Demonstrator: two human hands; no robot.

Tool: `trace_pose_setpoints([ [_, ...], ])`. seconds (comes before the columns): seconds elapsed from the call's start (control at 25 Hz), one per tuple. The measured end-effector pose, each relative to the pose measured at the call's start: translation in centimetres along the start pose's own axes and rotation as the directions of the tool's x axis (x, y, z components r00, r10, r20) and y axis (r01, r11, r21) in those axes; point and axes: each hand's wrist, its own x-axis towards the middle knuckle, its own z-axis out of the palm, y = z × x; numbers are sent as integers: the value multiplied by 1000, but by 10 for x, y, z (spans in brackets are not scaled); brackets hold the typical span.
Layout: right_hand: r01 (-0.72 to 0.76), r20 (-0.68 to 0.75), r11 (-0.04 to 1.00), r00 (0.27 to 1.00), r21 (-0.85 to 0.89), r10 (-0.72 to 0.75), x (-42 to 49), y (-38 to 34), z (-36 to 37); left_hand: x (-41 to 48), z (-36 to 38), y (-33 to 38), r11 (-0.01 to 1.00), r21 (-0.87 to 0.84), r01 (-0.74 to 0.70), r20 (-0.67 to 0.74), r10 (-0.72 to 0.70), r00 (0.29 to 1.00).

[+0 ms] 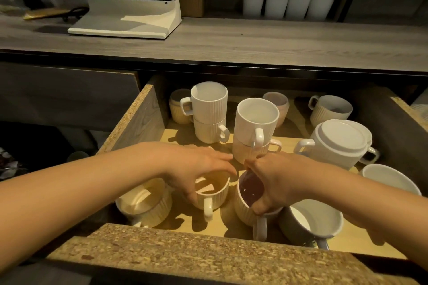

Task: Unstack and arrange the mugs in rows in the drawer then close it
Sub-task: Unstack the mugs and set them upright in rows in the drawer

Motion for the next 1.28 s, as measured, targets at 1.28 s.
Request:
trace_pose_setpoints([
  [1.28, -18, 7, 999, 1000, -32, 18, -22, 12, -19, -8, -9, 36, 994, 3, 112, -123, -111, 986],
])
